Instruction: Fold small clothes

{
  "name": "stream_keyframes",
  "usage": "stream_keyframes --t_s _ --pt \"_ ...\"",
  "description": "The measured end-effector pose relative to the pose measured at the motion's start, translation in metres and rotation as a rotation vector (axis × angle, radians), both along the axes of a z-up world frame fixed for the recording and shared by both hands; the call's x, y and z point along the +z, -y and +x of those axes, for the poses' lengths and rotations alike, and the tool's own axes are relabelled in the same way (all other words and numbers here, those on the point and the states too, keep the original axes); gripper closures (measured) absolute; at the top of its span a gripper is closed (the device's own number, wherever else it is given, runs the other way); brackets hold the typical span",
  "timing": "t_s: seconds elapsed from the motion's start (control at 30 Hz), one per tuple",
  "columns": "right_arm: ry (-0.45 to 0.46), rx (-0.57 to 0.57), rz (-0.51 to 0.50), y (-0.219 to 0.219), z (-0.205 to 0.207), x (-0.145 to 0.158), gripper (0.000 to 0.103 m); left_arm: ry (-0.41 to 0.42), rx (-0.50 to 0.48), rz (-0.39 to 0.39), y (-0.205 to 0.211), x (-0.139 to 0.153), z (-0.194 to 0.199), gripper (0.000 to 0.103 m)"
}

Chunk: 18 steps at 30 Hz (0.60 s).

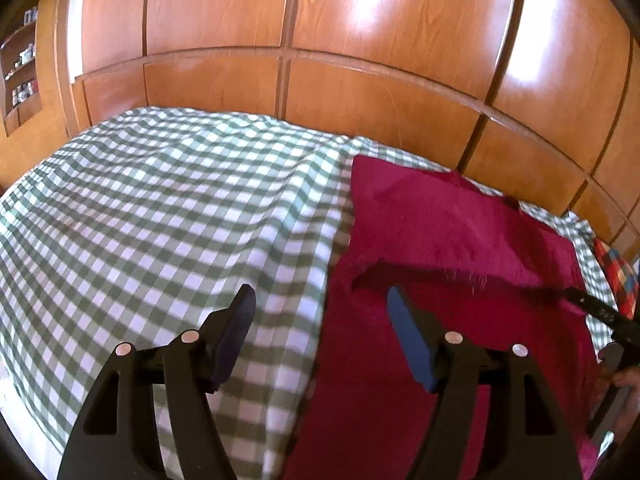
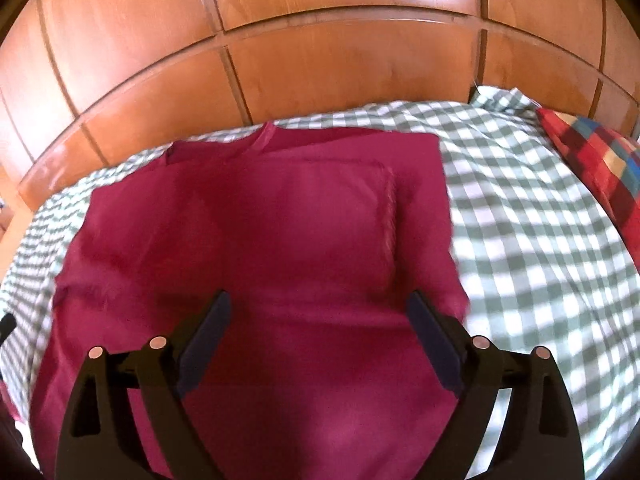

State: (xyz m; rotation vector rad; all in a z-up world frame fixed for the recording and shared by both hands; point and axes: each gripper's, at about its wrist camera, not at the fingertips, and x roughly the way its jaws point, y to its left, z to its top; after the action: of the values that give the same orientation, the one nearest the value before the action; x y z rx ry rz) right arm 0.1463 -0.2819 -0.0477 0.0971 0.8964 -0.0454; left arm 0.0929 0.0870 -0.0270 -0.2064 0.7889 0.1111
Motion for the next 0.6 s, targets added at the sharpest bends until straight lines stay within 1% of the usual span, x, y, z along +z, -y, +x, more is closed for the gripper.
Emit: stream_keyframes --t_s 0.07,0.17,0.23,0.3,0.37,0.43,0.47,0.53,0.57,0.6 --pt "-0.024 0.012 0.0 0.005 -0.015 -0.001 0.014 -0.017 -0.017 -0.018 -0.006 -0.004 -0.008 0.035" --pt "-0.043 0.004 0.021 0.018 -0.04 -0.002 0.014 -0.038 -0.064 -0.064 -0.017 -0.01 -0.026 0.036" --pt "-0.057 -0.019 0.052 0.031 -0.06 -0.004 0.014 -0.055 -0.107 -0.114 -0.025 -0.016 -0.04 0.037" --pt "-0.068 -0.036 0.075 0.041 -0.08 -0.006 0.014 -0.066 -0.156 -0.164 -0.031 -0.02 -0.058 0.042" --pt "-0.078 -0.04 0.101 0.048 -0.099 -0.008 0.014 -0.075 -0.184 -0.173 -0.032 -0.023 -0.071 0.045" --pt "-0.091 -0.034 0.126 0.052 -0.118 -0.011 0.015 -0.087 -0.227 -0.19 -0.031 -0.026 -0.088 0.054" --pt "-0.099 -0.021 0.137 0.052 -0.132 -0.013 0.017 -0.095 -0.244 -0.199 -0.03 -0.028 -0.095 0.054" --pt "-0.11 0.002 0.14 0.051 -0.15 -0.013 0.022 -0.111 -0.272 -0.205 -0.027 -0.03 -0.11 0.061" --pt "-0.126 0.019 0.151 0.049 -0.16 -0.014 0.028 -0.122 -0.285 -0.205 -0.025 -0.032 -0.115 0.062" --pt "-0.141 0.032 0.16 0.048 -0.168 -0.015 0.032 -0.138 -0.299 -0.205 -0.022 -0.035 -0.122 0.063"
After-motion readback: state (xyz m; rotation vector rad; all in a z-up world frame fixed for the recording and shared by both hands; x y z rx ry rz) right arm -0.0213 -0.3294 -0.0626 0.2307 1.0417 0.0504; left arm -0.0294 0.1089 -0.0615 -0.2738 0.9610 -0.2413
